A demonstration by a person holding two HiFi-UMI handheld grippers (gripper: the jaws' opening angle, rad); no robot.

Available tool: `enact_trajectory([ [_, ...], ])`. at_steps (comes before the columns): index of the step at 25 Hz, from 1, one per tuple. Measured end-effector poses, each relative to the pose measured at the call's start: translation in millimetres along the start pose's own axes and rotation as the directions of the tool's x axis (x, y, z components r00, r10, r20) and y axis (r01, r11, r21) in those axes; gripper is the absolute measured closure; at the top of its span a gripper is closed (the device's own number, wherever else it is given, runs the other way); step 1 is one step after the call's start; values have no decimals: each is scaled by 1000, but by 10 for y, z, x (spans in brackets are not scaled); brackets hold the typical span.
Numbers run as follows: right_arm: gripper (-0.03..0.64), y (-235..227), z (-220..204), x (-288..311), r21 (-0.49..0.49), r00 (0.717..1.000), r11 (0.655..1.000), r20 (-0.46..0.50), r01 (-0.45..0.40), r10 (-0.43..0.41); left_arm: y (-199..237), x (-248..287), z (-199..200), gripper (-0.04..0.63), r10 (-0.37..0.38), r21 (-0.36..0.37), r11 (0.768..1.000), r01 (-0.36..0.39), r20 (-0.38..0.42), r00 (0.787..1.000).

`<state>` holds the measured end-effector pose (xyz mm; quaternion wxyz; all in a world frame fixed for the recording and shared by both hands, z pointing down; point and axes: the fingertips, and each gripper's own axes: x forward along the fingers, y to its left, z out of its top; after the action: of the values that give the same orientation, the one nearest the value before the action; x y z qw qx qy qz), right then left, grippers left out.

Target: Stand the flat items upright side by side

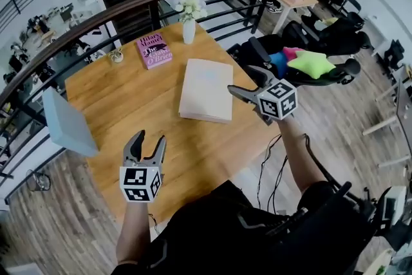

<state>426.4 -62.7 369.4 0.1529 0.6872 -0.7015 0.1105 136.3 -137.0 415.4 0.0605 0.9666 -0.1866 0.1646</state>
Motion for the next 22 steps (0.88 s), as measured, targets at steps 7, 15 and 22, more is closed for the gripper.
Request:
enact_trajectory([
  [7,215,-644,-478,264,-40,994,998,-98,-56,52,-49,500,-181,336,72,53,996,-67,-99,992],
  [15,215,-1343,-1331,755,-233,925,934,-331,-272,187,-271,1264,-808,336,138,48,990,-130,-295,945],
  [22,233,-1742,-1875,1194,-321,852,856,-471,-406,228,-421,1737,-1208,334,151,73,988,-133,-415,897],
])
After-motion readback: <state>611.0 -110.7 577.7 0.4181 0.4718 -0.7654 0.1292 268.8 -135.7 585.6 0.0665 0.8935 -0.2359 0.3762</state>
